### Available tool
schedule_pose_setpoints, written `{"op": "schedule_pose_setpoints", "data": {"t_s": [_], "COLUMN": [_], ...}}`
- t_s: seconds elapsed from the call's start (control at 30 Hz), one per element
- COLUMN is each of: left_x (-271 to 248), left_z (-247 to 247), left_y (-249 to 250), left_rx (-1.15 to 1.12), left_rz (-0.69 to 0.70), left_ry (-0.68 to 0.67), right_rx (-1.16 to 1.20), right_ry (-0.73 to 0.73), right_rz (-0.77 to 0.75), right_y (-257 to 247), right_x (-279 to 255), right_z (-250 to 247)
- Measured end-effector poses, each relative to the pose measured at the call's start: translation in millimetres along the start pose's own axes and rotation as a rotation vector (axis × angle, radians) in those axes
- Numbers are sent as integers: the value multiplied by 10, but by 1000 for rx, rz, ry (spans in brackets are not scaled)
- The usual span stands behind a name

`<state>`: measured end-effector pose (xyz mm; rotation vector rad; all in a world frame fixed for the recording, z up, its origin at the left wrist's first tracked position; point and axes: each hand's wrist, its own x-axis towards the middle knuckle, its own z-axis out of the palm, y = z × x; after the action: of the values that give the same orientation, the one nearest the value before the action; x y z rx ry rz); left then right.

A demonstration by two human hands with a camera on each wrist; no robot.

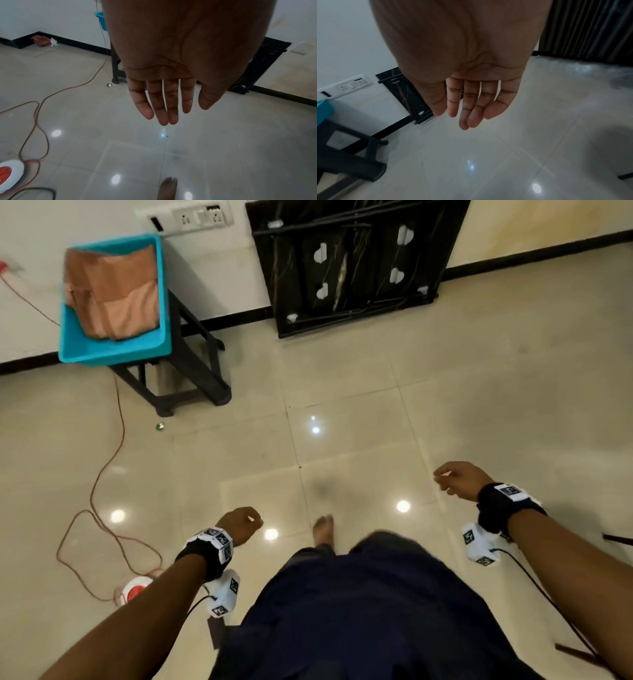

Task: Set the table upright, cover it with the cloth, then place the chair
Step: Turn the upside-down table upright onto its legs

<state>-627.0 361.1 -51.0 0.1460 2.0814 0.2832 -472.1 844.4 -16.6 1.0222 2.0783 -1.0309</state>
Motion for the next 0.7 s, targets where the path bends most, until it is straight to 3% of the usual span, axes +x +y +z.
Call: {"op": "schedule_pose_setpoints", "data": {"t_s": [0.27,0.47,0.7], "left_x": [1346,1996,2863], "left_z": [-1498,-2292,-3373], "left_y": [1330,2416,3852], "left_rx": [7,-21,46], "left_rz": [-32,-87,68], "left_ry": [59,74,142], "right_rx": [79,-7,-55], "right_ry": [33,-79,-104], "right_rz": [78,48,-64], "right_y": [-429,-1086,-2258], "right_x": [1604,2655,3819], "right_z": [-1425,-2453,-3556]}}
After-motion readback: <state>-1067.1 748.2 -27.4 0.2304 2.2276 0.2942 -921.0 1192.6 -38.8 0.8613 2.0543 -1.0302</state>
